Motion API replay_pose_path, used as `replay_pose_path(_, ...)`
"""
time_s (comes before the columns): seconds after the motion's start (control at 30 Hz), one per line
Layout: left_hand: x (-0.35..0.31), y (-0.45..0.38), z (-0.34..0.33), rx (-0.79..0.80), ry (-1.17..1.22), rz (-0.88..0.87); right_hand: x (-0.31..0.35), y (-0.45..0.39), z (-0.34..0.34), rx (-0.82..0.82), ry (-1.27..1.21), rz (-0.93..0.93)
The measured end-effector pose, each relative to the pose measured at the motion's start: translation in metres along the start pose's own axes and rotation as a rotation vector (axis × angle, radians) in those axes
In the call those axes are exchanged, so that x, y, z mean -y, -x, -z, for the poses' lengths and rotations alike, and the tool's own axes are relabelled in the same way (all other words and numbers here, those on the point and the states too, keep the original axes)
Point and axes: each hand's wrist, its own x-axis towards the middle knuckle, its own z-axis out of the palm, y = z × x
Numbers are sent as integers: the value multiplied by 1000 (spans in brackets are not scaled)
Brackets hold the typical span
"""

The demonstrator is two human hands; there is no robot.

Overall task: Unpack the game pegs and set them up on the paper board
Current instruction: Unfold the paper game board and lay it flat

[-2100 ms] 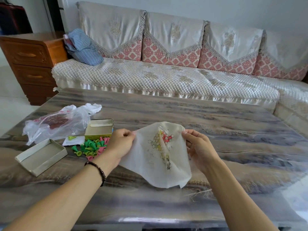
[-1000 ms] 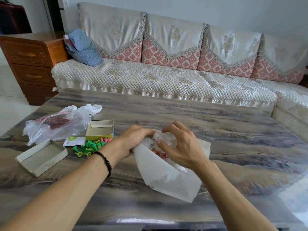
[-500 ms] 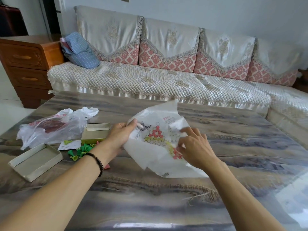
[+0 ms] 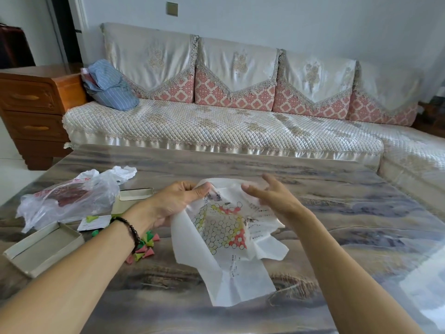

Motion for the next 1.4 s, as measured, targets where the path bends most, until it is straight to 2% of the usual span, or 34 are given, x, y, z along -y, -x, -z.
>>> replay_pose_path(0.1, 7, -6, 8, -73, 5, -39, -10, -4, 3, 54, 27, -43)
replay_pose_path(0.17, 14, -12, 13, -160, -172, -79, -15, -7, 5, 18, 117, -27)
replay_pose_path(0.3, 36, -25, 20, -175, -575, 20, -16, -18, 11, -115, 231, 55)
replay_pose_path(0.47, 59, -54, 26, -211, -719, 91, -17, -34, 31, -283, 206, 102)
replay_pose_path(0.6, 52, -91, 16, -187, -768, 79, -31, -59, 47, -397, 324, 114)
replay_pose_path(0.73, 47, -139, 8, -304, -1041, 10, -59, -97, 71, -460, 474, 27)
replay_pose_path(0.83, 53, -176, 3, -373, -1255, -73, -88, -128, 83, -451, 524, -51)
replay_pose_path(1.0, 64, -228, -6, -333, -1383, -107, -141, -176, 85, -300, 584, -156)
replay_pose_path(1.2, 78, -255, -9, -319, -1396, -67, -162, -211, 92, -229, 702, -185)
replay_pose_path(1.4, 69, -254, -12, -280, -1375, 56, -159, -218, 98, -211, 676, -227)
